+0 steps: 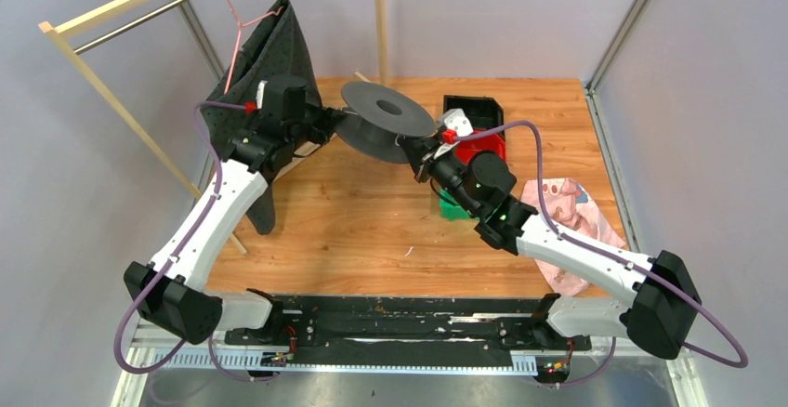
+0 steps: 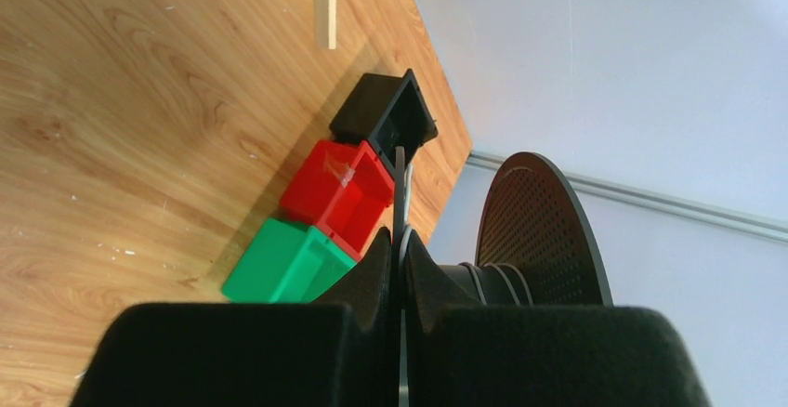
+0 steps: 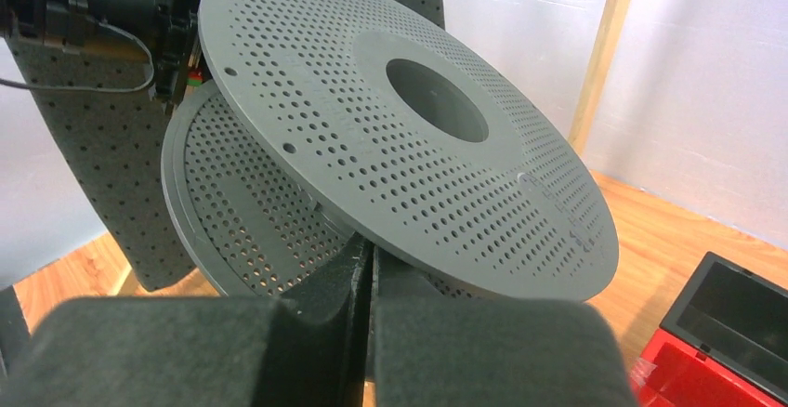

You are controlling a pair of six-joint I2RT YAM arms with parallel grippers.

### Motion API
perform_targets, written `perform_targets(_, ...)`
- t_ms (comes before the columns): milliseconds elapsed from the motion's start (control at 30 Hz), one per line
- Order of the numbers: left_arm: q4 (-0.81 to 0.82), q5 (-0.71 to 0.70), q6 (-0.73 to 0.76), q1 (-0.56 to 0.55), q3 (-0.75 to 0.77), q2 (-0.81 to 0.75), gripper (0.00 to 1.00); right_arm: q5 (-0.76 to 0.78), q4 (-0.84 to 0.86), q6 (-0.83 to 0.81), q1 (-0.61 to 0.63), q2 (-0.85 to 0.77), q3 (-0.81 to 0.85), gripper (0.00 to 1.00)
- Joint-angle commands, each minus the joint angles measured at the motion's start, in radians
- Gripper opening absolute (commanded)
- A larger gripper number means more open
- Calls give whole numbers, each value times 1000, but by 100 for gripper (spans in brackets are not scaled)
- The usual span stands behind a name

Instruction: Wrap the cables

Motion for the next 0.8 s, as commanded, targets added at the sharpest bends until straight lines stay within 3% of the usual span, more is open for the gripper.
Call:
perform_targets(0, 96, -32, -34, -7, 10, -18, 0, 50, 83, 87, 17, -5, 35, 1)
perform_targets(267, 207, -24, -34, -13, -60, -40, 0, 70, 150, 167, 16, 30, 58, 1)
perform_targets(767, 301, -39, 28, -15, -132, -83, 0, 88, 177, 170, -5, 11, 80, 1)
